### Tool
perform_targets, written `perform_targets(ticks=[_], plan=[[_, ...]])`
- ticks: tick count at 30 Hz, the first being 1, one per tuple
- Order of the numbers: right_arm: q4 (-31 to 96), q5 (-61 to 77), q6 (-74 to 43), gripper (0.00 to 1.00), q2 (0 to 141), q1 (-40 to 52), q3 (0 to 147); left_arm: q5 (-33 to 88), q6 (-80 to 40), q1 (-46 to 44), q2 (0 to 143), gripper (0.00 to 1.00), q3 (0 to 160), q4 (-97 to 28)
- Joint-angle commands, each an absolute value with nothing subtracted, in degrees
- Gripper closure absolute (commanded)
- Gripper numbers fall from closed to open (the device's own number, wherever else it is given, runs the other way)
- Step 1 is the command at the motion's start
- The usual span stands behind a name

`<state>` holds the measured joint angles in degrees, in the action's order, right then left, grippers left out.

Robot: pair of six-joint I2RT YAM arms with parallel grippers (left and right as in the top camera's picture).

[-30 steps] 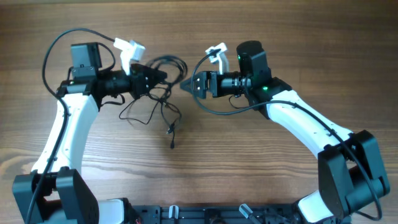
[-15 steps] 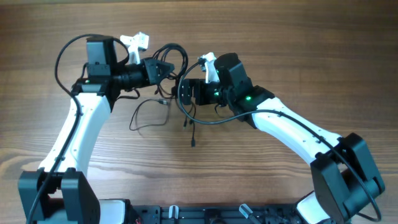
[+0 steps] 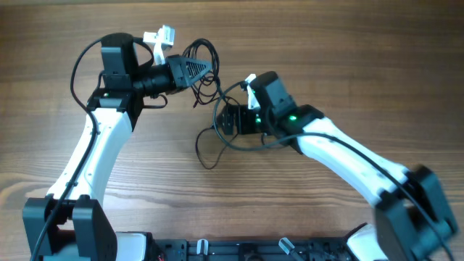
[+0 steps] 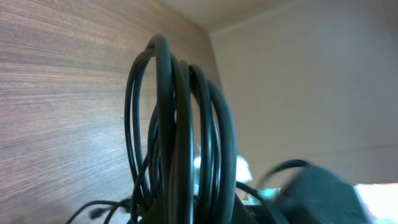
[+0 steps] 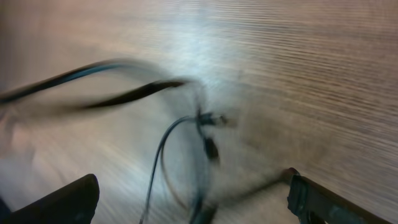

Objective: Untangle cables

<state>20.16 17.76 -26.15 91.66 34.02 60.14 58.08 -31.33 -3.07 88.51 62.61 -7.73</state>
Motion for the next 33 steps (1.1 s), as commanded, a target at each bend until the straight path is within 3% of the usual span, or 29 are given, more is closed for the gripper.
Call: perform_targets(ticks=[1,3,7,9,10,11,12,23,33], plan=[[23.4,22.9,-6.3,0.03,78.8,33.8,60.4,59.5,-21.6,-3.0,88.5,0.96,62.8,-10.0],[24.9,23.3,-1.3,0.12,74.8,33.8,60.4,59.5,-21.2,-3.0,88.5,0.96,62.8,-10.6],[22.9,27.1,7.0,0.41,74.1,33.8,60.4,61.8,-25.1,-3.1,88.5,0.96,62.8,-11.0],[19.4,30.2,5.2,0.76,76.3,33.8,60.4,64.5,-28.1,-3.2,88.5,0.96,62.8,-11.0],[18.3,30.1,3.9,0.73,77.1,33.8,60.4,66.2,-28.1,-3.2,88.5,0.96,62.8,-11.0],[16.4,29.9,4.8,0.60,78.7,33.8,60.4,68.4,-27.9,-3.2,88.5,0.96,62.8,-11.0],[13.8,27.6,4.1,0.57,80.4,33.8,60.4,69.2,-27.4,-3.2,88.5,0.96,62.8,-11.0],[0.2,18.6,-26.1,0.54,96.4,33.8,60.4,74.1,-29.5,-5.0,88.5,0.96,62.8,-11.0],[15.4,16.3,-30.0,0.45,101.9,33.8,60.4,73.1,-46.8,-2.9,88.5,0.94,62.8,13.5]])
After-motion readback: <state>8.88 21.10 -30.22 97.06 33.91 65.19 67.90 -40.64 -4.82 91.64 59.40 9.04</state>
